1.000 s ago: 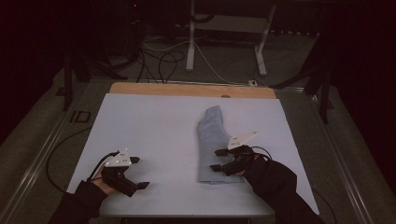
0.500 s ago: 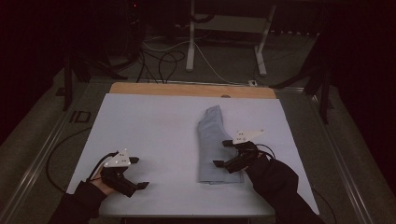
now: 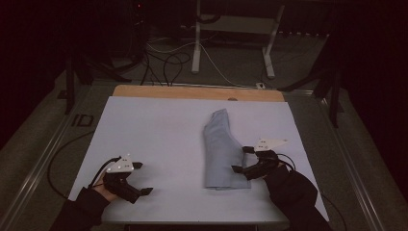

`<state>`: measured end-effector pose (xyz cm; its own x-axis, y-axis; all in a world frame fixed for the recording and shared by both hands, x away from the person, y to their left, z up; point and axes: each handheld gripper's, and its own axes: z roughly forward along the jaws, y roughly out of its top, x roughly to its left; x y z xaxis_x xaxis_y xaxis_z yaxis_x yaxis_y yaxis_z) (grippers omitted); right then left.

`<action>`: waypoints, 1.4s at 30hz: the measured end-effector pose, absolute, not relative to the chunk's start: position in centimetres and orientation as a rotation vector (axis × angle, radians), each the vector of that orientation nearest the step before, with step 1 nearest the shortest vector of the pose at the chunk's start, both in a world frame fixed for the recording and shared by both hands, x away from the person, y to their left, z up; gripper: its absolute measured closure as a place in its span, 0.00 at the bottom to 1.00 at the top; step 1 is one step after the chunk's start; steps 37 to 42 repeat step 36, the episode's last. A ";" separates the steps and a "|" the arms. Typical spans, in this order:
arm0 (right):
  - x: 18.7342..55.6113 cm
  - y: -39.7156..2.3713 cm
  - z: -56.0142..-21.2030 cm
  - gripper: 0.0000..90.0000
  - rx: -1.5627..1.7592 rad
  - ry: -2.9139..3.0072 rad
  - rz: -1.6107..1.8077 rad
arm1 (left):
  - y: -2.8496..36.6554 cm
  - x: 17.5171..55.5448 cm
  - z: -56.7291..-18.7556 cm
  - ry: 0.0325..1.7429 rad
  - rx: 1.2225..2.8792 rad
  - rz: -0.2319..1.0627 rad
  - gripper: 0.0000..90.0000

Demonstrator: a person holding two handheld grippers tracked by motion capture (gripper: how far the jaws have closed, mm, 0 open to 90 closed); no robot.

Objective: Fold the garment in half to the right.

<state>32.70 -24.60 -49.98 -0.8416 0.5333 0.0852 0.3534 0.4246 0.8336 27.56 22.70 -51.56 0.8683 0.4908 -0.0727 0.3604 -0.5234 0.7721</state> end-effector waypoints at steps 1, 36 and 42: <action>32.7 -24.6 -50.0 0.10 0.783 2.484 1.383 | 22.7 27.6 -51.6 0.613 2.177 0.193 0.01; 28.8 -29.6 -53.3 0.10 0.976 2.409 1.263 | 24.1 26.9 -51.2 0.653 2.142 0.237 0.01; 28.8 -29.6 -53.3 0.10 0.976 2.409 1.263 | 24.1 26.9 -51.2 0.653 2.142 0.237 0.01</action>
